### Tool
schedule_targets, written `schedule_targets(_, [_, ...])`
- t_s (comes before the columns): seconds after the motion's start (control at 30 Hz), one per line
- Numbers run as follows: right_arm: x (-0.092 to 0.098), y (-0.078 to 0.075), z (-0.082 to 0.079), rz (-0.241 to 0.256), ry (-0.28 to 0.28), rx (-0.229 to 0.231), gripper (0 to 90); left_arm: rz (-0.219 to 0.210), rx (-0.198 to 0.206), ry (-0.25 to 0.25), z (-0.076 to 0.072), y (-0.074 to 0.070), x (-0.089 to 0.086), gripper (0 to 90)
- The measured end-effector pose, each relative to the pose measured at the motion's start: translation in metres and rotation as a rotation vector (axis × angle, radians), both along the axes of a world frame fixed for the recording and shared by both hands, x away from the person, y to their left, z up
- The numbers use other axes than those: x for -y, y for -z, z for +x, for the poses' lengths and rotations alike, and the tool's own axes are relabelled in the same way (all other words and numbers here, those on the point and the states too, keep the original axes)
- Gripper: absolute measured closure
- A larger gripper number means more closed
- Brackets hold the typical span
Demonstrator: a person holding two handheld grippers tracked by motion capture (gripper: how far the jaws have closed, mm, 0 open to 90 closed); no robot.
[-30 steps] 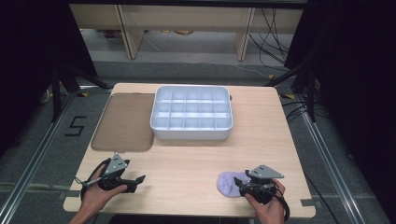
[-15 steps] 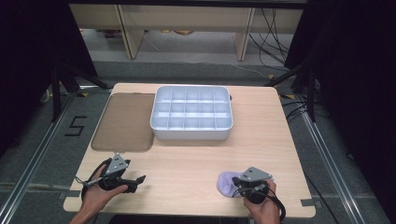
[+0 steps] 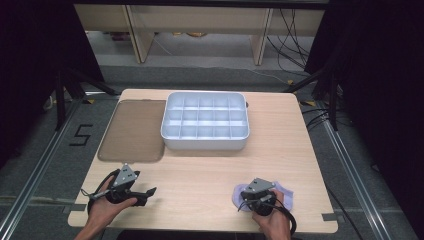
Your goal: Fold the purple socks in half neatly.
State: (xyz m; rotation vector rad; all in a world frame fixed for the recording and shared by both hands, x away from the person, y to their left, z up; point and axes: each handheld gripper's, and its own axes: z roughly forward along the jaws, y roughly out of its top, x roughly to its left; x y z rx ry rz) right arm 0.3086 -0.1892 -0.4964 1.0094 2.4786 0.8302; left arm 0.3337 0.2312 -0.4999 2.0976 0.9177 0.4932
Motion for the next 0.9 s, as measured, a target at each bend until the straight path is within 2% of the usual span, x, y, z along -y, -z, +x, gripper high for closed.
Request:
schedule_targets(0.1, [-0.003, 0.001, 0.000, -0.013, -0.010, -0.010, 90.0, -0.009, -0.008, -0.007, -0.001, 0.000, 0.001, 15.1])
schedule_targets(0.13, [-0.006, 0.002, 0.000, -0.019, -0.016, -0.001, 90.0, -0.029, -0.011, -0.010, 0.000, 0.002, 0.001, 15.1])
schedule_targets(0.17, [-0.009, 0.002, -0.001, -0.031, -0.029, -0.007, 90.0, -0.009, -0.006, -0.002, 0.000, 0.000, 0.000, 15.1])
schedule_targets(0.2, [-0.012, 0.003, -0.001, -0.037, -0.031, 0.004, 90.0, -0.011, -0.007, -0.003, 0.000, 0.000, 0.001, 15.0])
schedule_targets(0.23, [-0.015, 0.001, -0.002, -0.042, -0.035, -0.011, 90.0, -0.017, 0.000, 0.004, 0.001, 0.001, 0.001, 15.1])
schedule_targets(0.27, [-0.018, 0.002, -0.001, -0.046, -0.051, 0.003, 90.0, -0.007, 0.000, 0.011, 0.001, 0.001, 0.000, 15.1])
schedule_targets(0.3, [-0.019, 0.003, 0.000, -0.046, -0.056, 0.008, 90.0, 0.025, -0.007, 0.020, 0.001, -0.001, -0.002, 15.1])
schedule_targets(0.33, [-0.022, 0.003, -0.001, -0.044, -0.055, -0.001, 90.0, -0.013, -0.008, 0.000, 0.001, 0.001, 0.001, 15.1])
schedule_targets(0.37, [-0.024, 0.002, -0.001, -0.043, -0.060, -0.006, 90.0, 0.023, 0.012, 0.015, 0.003, 0.000, -0.001, 15.1])
schedule_targets(0.4, [-0.029, 0.003, 0.000, -0.048, -0.070, 0.003, 90.0, -0.017, -0.011, -0.002, 0.000, 0.001, 0.002, 15.1])
schedule_targets(0.47, [-0.035, 0.003, 0.001, -0.044, -0.087, 0.003, 90.0, -0.012, -0.021, -0.007, 0.000, 0.001, 0.001, 15.1])
schedule_targets(0.5, [-0.035, 0.003, 0.001, -0.044, -0.087, 0.003, 90.0, -0.023, -0.014, -0.008, 0.001, 0.001, 0.001, 15.1])
schedule_targets(0.53, [-0.043, 0.003, 0.000, -0.048, -0.090, 0.008, 90.0, -0.020, -0.020, -0.005, 0.001, 0.001, 0.000, 15.0])
schedule_targets(0.57, [-0.043, 0.003, 0.000, -0.048, -0.090, 0.008, 90.0, -0.018, -0.015, 0.001, 0.002, 0.001, 0.000, 15.0])
schedule_targets(0.6, [-0.047, 0.003, -0.001, -0.049, -0.104, 0.008, 90.0, -0.003, 0.001, 0.011, 0.004, 0.001, -0.001, 15.1])
schedule_targets(0.63, [-0.052, 0.003, -0.001, -0.049, -0.118, 0.008, 90.0, -0.005, 0.001, 0.011, 0.004, 0.001, -0.002, 15.1])
schedule_targets(0.67, [-0.056, 0.003, 0.000, -0.048, -0.133, 0.012, 90.0, -0.031, -0.021, -0.010, 0.001, 0.001, 0.000, 15.0])
schedule_targets(0.73, [-0.067, 0.005, 0.000, -0.036, -0.134, 0.020, 90.0, -0.028, -0.028, -0.006, 0.001, 0.001, 0.000, 15.0])
schedule_targets(0.77, [-0.074, 0.006, 0.000, -0.037, -0.157, 0.030, 90.0, -0.032, -0.021, -0.009, 0.001, 0.001, 0.000, 15.0])
schedule_targets(0.8, [-0.078, 0.005, -0.001, -0.031, -0.156, 0.015, 90.0, -0.023, -0.015, 0.006, 0.002, 0.001, 0.000, 15.0])
schedule_targets(0.83, [-0.084, 0.006, -0.002, -0.025, -0.150, 0.004, 90.0, -0.027, -0.024, -0.002, 0.001, 0.001, 0.000, 15.0])
schedule_targets(0.9, [-0.096, 0.007, 0.000, -0.028, -0.199, 0.018, 90.0, -0.026, -0.024, 0.000, 0.001, 0.001, 0.001, 14.9])
